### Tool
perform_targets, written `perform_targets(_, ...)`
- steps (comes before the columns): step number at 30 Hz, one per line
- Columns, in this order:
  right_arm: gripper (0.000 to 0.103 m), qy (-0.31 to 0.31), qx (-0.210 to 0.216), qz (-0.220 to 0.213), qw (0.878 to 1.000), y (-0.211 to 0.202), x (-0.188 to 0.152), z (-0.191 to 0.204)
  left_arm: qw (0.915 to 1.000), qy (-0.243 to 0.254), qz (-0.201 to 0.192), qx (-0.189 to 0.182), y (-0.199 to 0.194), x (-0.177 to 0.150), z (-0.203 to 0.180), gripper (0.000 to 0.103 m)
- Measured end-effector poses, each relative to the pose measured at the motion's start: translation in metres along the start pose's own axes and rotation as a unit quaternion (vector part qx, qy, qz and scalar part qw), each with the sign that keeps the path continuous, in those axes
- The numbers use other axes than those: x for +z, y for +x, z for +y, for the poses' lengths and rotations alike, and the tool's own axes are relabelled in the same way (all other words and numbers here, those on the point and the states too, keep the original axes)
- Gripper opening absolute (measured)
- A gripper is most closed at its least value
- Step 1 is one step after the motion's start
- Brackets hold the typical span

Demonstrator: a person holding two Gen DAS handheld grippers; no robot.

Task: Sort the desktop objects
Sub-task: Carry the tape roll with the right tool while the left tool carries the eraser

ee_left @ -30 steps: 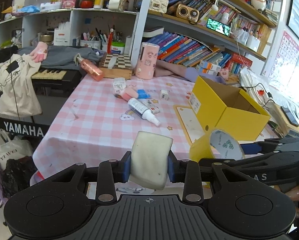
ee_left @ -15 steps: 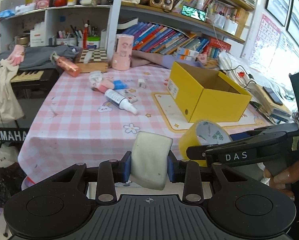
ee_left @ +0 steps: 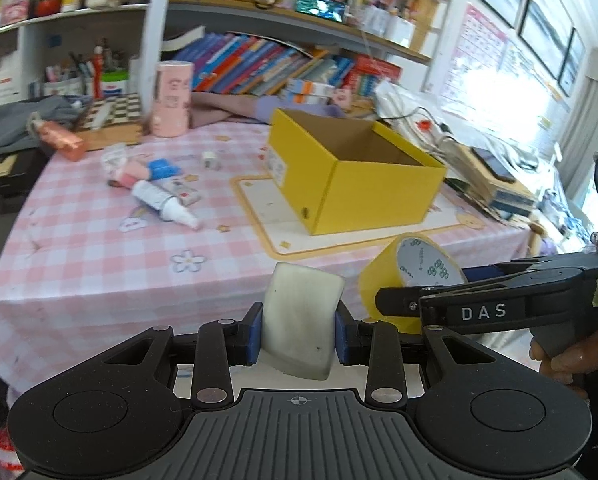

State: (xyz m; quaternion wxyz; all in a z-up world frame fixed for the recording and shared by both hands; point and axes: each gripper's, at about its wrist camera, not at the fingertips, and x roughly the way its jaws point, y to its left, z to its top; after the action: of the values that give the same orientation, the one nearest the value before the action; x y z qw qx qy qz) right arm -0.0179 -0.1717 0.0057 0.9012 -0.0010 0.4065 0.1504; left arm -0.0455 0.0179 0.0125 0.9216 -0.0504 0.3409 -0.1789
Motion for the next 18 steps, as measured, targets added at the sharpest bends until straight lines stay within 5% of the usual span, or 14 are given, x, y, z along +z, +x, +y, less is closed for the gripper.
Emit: perform_targets(18,0.086,0.141,-0.074,-0.021,0.987,-0.028,-0.022,-0.069,0.9909,0.105,0.036,-0.076,0.044,0.021,-0.047,0.033)
